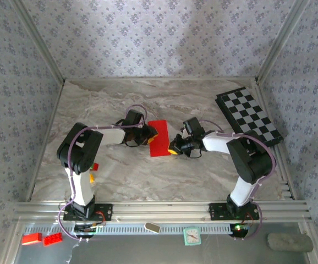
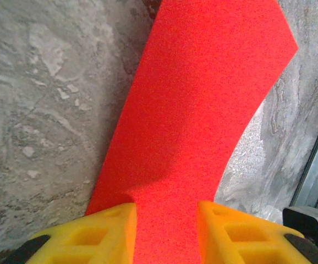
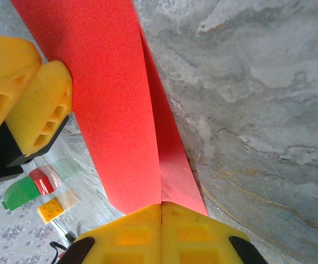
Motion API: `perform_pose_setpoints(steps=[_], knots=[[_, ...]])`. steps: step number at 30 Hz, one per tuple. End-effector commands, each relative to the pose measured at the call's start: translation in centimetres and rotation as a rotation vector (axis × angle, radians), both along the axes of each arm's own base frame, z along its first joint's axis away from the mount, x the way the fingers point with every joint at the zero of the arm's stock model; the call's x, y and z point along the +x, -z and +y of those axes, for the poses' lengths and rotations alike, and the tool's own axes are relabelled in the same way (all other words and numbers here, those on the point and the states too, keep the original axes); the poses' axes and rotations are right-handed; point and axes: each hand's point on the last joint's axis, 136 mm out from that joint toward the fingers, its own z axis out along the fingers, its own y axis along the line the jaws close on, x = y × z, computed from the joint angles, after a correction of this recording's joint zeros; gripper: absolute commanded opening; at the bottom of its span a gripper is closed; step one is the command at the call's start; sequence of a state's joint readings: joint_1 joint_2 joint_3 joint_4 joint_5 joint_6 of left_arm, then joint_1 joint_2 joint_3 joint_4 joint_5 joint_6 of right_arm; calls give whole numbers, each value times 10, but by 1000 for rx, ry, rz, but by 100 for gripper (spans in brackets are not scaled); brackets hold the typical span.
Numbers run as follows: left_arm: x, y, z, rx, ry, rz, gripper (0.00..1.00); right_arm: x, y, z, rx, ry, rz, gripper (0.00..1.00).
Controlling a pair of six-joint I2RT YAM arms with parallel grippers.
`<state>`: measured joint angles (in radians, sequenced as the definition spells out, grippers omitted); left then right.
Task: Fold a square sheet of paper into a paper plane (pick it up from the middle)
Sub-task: Fold the triangle a second time at the center of the table.
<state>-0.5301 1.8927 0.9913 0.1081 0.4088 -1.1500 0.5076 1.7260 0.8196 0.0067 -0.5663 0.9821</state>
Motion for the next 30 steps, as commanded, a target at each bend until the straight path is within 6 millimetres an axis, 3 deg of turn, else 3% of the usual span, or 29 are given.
perform_pose_setpoints(steps=[1, 5, 9, 15, 20, 30], knots=[[-14, 8, 5, 19, 15, 53, 36, -2, -7, -2, 14, 7, 8, 3], [0, -24, -3, -26, 56, -56, 41, -8, -7, -7, -12, -11, 20, 0], [12, -34, -3, -47, 59, -100, 45, -17, -7, -12, -31, -37, 40, 0], [12, -14, -2, -25, 65, -55, 44, -22, -11, -13, -24, -54, 40, 0], [5, 5, 2, 4, 70, 4, 40, -13, -23, -2, 22, -67, -8, 0], [-4, 20, 8, 46, 74, 52, 33, 15, -37, 26, 76, -82, -102, 0]])
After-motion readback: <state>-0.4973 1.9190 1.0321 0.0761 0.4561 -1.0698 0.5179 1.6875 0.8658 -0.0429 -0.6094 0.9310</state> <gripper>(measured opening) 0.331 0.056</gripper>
